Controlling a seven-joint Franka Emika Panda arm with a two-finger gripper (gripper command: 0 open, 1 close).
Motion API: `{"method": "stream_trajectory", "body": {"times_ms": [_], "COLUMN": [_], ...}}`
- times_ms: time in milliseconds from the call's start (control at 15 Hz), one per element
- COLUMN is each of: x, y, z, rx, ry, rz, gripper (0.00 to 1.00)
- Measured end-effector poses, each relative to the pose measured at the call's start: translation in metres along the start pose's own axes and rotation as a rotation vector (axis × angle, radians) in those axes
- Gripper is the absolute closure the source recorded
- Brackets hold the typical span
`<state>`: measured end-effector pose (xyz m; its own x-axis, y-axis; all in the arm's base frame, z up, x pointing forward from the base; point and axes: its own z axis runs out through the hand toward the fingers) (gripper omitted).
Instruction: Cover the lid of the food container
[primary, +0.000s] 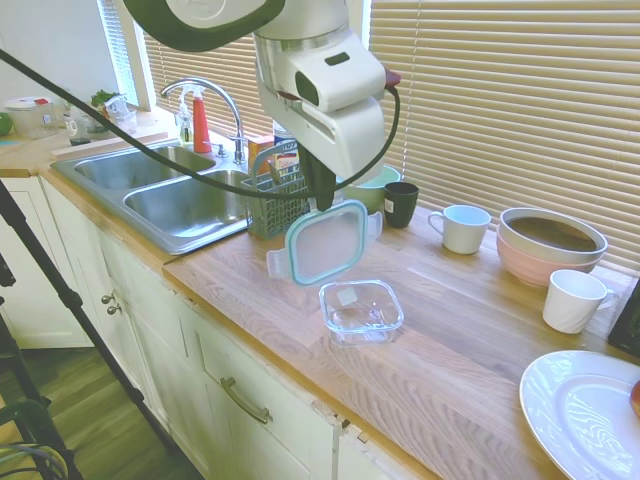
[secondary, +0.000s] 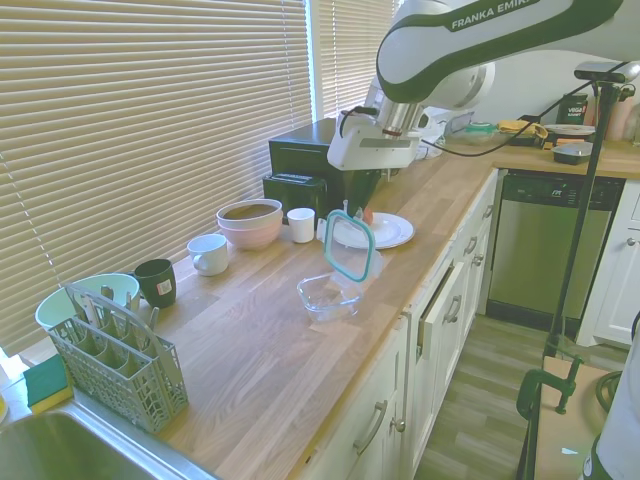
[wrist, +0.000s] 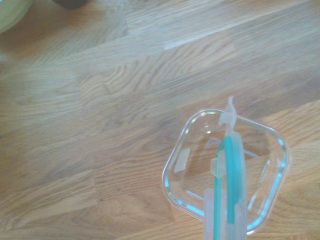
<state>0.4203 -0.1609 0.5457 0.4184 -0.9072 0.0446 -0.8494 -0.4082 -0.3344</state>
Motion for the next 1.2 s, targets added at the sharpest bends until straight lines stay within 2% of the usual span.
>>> {"method": "stream_trajectory", "body": {"times_ms": [533,1200], "x": [0.047,0.072], "y": [0.044,0.041], "z": [0.010,0.030], "rx": [-0.013,-0.064], "ry": [-0.028,-0.059], "rz": [0.046,0.077], "gripper": [1.00,1.00]}}
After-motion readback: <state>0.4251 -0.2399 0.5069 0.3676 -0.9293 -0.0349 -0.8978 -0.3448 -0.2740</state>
